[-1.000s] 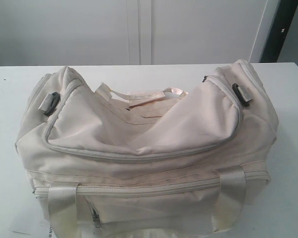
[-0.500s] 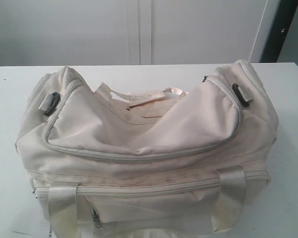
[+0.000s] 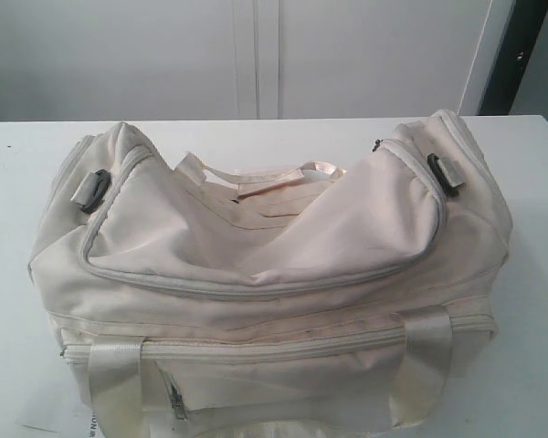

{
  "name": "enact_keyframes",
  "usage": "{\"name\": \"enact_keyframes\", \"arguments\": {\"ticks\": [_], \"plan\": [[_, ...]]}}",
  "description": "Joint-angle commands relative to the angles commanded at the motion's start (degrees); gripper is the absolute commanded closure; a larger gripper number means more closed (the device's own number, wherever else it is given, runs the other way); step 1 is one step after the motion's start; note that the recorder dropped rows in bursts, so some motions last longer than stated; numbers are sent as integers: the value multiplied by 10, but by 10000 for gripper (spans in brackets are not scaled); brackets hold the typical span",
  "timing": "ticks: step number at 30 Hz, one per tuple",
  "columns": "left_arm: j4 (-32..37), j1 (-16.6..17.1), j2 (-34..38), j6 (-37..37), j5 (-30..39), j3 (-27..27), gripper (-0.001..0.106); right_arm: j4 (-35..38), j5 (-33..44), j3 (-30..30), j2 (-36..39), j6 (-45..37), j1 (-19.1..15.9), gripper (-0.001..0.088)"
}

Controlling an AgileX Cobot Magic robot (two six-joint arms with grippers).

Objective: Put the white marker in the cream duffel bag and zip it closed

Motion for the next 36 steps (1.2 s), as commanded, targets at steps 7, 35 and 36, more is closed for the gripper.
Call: {"name": "enact_keyframes", "arguments": {"ticks": [7, 35, 36], "plan": [[0, 0, 0, 0, 0, 0, 1053, 0, 0, 1, 0, 0, 0, 868], [0, 0, 0, 0, 0, 0, 1053, -13, 3, 214, -46, 95, 0, 868], [0, 0, 0, 0, 0, 0, 1053, -13, 2, 214, -46, 92, 0, 868]]}}
